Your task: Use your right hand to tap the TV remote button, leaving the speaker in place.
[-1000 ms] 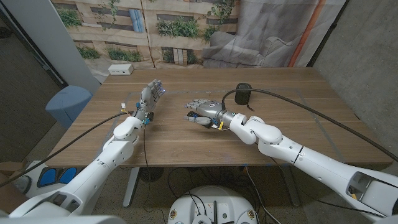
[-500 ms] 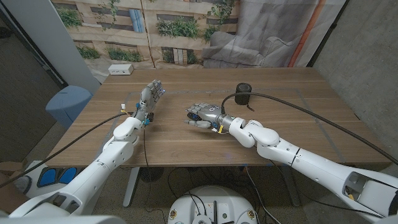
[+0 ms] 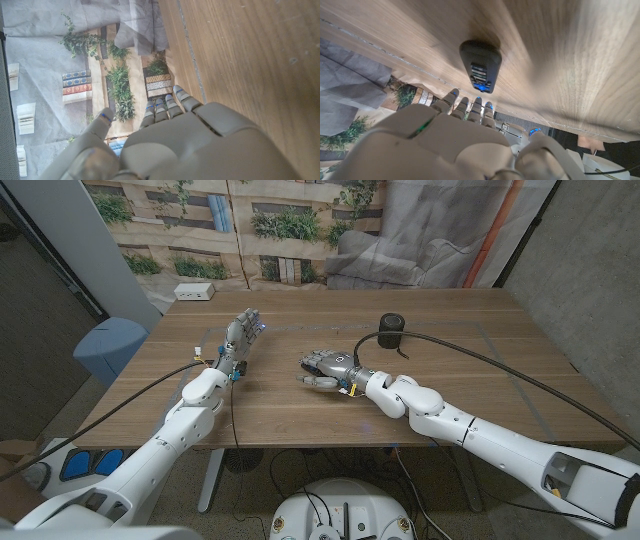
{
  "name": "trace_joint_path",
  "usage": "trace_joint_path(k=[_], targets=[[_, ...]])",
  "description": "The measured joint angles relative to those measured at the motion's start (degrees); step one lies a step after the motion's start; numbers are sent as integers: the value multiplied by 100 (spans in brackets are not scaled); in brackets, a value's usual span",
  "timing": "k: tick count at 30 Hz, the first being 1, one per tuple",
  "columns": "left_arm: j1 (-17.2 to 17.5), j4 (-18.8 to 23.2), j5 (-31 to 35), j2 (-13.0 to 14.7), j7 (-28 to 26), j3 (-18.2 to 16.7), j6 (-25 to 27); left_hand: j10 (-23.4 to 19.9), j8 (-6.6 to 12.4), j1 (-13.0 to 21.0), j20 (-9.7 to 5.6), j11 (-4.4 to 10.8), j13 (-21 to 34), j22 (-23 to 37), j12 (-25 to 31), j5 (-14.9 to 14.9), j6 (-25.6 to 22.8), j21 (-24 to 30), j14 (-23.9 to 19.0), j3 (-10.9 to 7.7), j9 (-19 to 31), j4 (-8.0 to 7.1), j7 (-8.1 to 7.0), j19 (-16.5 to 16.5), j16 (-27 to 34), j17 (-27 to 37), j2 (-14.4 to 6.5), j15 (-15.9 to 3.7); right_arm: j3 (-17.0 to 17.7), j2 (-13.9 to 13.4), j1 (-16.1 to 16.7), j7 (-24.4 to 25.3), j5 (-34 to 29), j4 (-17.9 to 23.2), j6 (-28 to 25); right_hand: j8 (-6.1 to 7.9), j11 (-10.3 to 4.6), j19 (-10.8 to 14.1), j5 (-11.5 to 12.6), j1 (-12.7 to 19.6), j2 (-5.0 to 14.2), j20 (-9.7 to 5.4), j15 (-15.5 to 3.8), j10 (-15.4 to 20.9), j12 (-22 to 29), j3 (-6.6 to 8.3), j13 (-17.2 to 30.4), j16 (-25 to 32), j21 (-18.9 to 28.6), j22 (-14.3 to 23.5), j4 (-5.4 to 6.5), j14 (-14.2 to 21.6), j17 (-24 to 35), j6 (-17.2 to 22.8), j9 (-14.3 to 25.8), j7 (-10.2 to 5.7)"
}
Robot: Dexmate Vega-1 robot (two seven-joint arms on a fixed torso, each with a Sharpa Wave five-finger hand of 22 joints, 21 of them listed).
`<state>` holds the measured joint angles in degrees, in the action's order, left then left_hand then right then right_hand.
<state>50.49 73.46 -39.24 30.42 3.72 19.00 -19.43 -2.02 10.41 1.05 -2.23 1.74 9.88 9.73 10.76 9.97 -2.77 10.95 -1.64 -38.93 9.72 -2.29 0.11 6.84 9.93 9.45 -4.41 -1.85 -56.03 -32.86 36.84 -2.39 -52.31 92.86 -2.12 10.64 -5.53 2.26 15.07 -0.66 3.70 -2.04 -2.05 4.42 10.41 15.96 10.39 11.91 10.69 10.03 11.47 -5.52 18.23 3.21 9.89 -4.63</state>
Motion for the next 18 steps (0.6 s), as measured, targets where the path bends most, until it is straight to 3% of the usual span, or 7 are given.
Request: trace_joint_path(k=[10, 18], targets=[[19, 7, -22, 4, 2, 0, 23, 0, 0, 0, 0, 0, 0, 0, 0, 0, 0, 0, 0, 0, 0, 0, 0, 0, 0, 0, 0, 0, -43, -3, 3, 77, 46, -27, -99, 0, 3, 0, 31, 0, 0, 0, 0, 0, 0, 0, 0, 0, 39, 0, 0, 0, 0, 131, 13, -131], [25, 4, -42, -9, 41, 2, 26, 0, 0, 0, 0, 0, 0, 0, 0, 0, -32, 0, 0, 20, 0, -20, -32, 0, 0, 0, 0, 0, -41, -29, 24, 124, 90, -6, -186, 0, 128, 1, 44, 0, 0, 0, 0, -66, 0, -44, 0, 43, 39, -1, 4, 1, -1, 203, 13, -203]])
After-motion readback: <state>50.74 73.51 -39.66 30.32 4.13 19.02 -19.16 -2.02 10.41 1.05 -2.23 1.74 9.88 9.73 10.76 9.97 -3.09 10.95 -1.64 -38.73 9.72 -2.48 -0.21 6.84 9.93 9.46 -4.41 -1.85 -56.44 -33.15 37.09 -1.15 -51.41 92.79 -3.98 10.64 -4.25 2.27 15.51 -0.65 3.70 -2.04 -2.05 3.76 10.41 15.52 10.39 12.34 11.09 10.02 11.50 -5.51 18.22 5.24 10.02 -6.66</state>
